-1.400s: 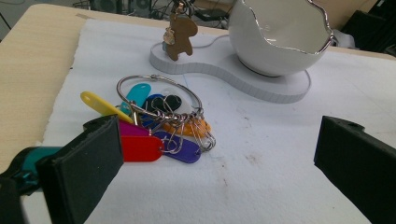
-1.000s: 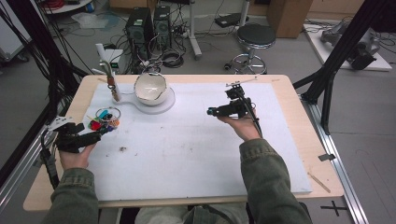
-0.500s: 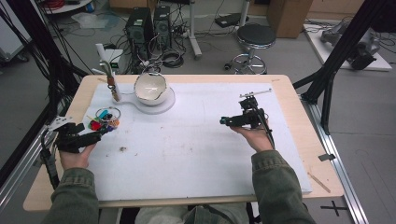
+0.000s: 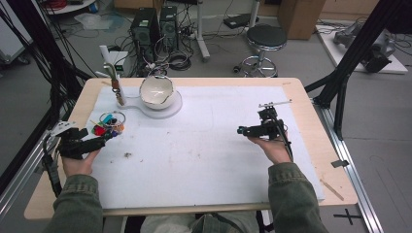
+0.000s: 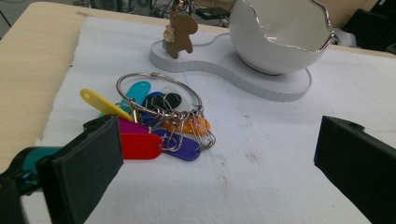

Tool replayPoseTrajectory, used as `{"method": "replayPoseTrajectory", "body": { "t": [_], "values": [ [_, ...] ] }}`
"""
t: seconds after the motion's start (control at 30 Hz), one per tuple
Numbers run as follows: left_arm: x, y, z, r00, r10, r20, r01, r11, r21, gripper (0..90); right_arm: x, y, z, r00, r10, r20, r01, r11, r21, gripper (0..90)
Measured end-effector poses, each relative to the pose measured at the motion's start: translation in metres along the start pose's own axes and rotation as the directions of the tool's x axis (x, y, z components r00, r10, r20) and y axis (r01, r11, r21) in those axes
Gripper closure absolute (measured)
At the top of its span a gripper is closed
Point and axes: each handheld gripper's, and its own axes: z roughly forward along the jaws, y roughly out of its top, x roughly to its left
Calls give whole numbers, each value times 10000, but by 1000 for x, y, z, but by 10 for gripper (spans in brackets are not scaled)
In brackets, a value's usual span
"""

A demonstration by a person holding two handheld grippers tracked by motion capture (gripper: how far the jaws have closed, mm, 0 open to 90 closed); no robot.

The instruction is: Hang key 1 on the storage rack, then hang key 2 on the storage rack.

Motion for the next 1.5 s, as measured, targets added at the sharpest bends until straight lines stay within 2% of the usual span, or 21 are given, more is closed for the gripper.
{"method": "replayPoseTrajectory", "body": {
  "t": [0.2, 0.57, 0.67, 0.77, 0.9, 0.93, 0.97, 1.0, 1.2, 1.5],
  "values": [
    [0, 0, 1, 10000, -12, 40, 12, 10000, 43, 17, -8, -11, -3, 9999, 95, 84, -95, 10000, 0, 10],
    [-1, 0, 1, 10000, 12, 9, -12, 10000, 90, 17, -25, -35, -9, 9974, 677, 231, -668, 9971, -352, 11],
    [-1, -1, 2, 10000, 42, 8, -42, 9999, 142, 17, -25, -41, -9, 9975, 646, 279, -634, 9970, -434, 11],
    [-1, -1, 3, 10000, 48, -13, -48, 9998, 172, 17, -25, -47, -8, 9981, 490, 366, -480, 9985, -273, 10],
    [0, -1, 4, 10000, 64, -34, -63, 9999, 156, 17, -26, -57, -10, 9974, 534, 481, -506, 9970, -577, 10],
    [0, -1, 4, 9999, 92, -50, -92, 9999, 132, 17, -28, -61, -14, 9958, 690, 597, -636, 9941, -880, 9],
    [0, 0, 4, 9999, 118, -61, -117, 9998, 166, 17, -28, -61, -14, 9958, 690, 597, -636, 9941, -880, 9],
    [0, 0, 5, 9998, 171, -106, -169, 9996, 222, 17, -30, -64, -16, 9948, 778, 652, -703, 9914, -1104, 9],
    [-1, 2, 10, 9972, 681, -323, -670, 9972, 344, 17, -33, -69, -21, 9943, 874, 607, -783, 9872, -1389, 9],
    [3, 7, 17, 9968, 748, -289, -736, 9965, 405, 17, -34, -74, -30, 9937, 944, 604, -827, 9813, -1736, 9]
  ]
}}
